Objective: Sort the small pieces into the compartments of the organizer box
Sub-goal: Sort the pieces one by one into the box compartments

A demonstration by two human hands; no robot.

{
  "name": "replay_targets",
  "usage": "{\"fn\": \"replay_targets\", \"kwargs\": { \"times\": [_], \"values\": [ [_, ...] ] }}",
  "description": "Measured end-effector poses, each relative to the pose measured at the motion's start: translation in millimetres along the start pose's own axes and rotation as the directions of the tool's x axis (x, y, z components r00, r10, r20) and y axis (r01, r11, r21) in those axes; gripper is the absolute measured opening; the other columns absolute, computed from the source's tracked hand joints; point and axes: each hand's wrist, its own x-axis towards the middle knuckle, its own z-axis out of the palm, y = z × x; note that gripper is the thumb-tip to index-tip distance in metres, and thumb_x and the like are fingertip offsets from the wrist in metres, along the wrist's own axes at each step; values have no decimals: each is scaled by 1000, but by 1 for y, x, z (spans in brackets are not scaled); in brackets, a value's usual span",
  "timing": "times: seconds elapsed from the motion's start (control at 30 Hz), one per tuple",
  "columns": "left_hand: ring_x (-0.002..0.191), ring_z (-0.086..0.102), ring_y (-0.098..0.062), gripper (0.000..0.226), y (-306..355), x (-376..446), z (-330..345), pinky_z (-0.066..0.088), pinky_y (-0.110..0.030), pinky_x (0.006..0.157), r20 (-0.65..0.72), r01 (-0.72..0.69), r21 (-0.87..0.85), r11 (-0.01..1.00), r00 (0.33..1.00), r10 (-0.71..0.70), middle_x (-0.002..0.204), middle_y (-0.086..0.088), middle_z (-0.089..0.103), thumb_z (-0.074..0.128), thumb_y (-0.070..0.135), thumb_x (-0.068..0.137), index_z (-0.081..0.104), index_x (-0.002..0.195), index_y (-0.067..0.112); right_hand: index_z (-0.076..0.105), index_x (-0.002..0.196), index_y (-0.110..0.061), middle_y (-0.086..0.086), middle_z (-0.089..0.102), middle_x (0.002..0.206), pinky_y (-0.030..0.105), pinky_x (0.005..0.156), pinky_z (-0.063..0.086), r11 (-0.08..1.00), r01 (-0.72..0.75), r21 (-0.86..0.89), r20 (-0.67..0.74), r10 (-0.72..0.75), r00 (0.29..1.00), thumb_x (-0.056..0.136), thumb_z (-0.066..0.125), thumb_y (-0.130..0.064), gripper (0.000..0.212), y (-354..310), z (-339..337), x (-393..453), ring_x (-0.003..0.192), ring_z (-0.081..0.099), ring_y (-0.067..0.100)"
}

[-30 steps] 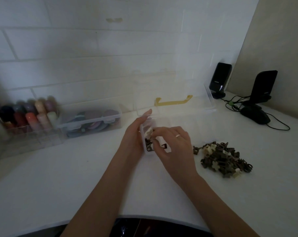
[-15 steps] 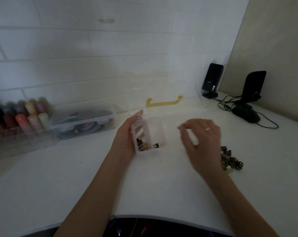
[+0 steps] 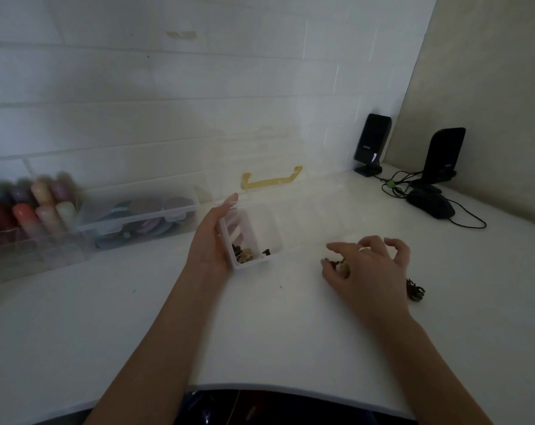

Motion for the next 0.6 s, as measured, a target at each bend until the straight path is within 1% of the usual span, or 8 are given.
{"fn": "replay_targets", "kwargs": {
  "times": [0.1, 0.17, 0.23, 0.3, 0.4, 0.43, 0.5, 0.6],
  "values": [
    [93, 58, -13, 27, 1, -2, 1, 42, -26, 69, 8, -10, 3, 1000, 1000, 10, 97, 4, 63, 57, 19, 85, 67, 110, 21, 68, 96, -35, -11, 70, 81, 46, 107, 1, 999, 18, -44, 140, -11, 990, 84, 50, -47, 25, -1, 1, -2, 106, 51, 11],
    [89, 59, -12, 27, 1, -3, 2, 42, -26, 67, 17, -19, 3, 1000, 1000, 19, 95, 3, 64, 59, 20, 82, 68, 107, 21, 67, 97, -36, -12, 68, 85, 45, 108, -3, 1000, 10, 9, 134, -11, 991, 86, 52, -47, 21, 0, 1, -1, 109, 48, 10],
    [90, 59, -12, 26, 1, -4, 3, 43, -26, 67, 5, -20, 6, 1000, 1000, 20, 95, 3, 64, 57, 18, 85, 67, 109, 19, 67, 98, -37, -14, 69, 90, 40, 107, 6, 988, 0, 157, 56, -9, 998, 82, 61, -44, 18, 2, -1, 1, 107, 51, 12],
    [88, 59, -13, 30, 1, -3, 3, 43, -26, 65, -5, -9, 3, 1000, 1000, 9, 97, 2, 62, 53, 17, 89, 65, 117, 17, 70, 96, -32, -12, 69, 96, 37, 98, 23, 949, 23, 314, -13, -19, 1000, 76, 72, -36, 20, 5, 2, 4, 103, 55, 17],
    [89, 58, -15, 34, 2, -1, 1, 43, -28, 65, 0, -8, 3, 1000, 1000, 8, 103, -1, 61, 53, 18, 90, 64, 122, 17, 72, 95, -27, -11, 67, 95, 39, 86, 43, 893, 123, 433, -52, -111, 992, 71, 79, -25, 25, 4, 3, 5, 95, 57, 16],
    [89, 58, -14, 31, 2, -1, 1, 43, -27, 66, -3, -11, 3, 1000, 1000, 11, 101, 1, 62, 52, 18, 90, 65, 118, 18, 71, 95, -27, -15, 66, 93, 34, 85, 44, 867, 148, 477, -68, -131, 989, 71, 79, -22, 26, 1, 1, 4, 92, 55, 9],
    [91, 58, -12, 27, 3, -4, 3, 43, -26, 68, -12, -12, 3, 1000, 1000, 12, 99, 3, 63, 50, 18, 91, 65, 114, 20, 67, 99, -32, -27, 62, 88, 11, 81, 39, 810, 148, 568, -87, -119, 989, 72, 78, -18, 32, -4, -5, 3, 87, 51, -1],
    [94, 57, -12, 28, 3, -5, 5, 41, -25, 69, -6, -17, -6, 1000, 1000, 17, 100, 3, 63, 50, 17, 91, 65, 115, 19, 57, 99, -36, -28, 64, 97, 9, 76, 39, 690, 64, 721, -49, -41, 998, 73, 77, -15, 39, -8, -13, 2, 90, 56, 2]
  ]
}}
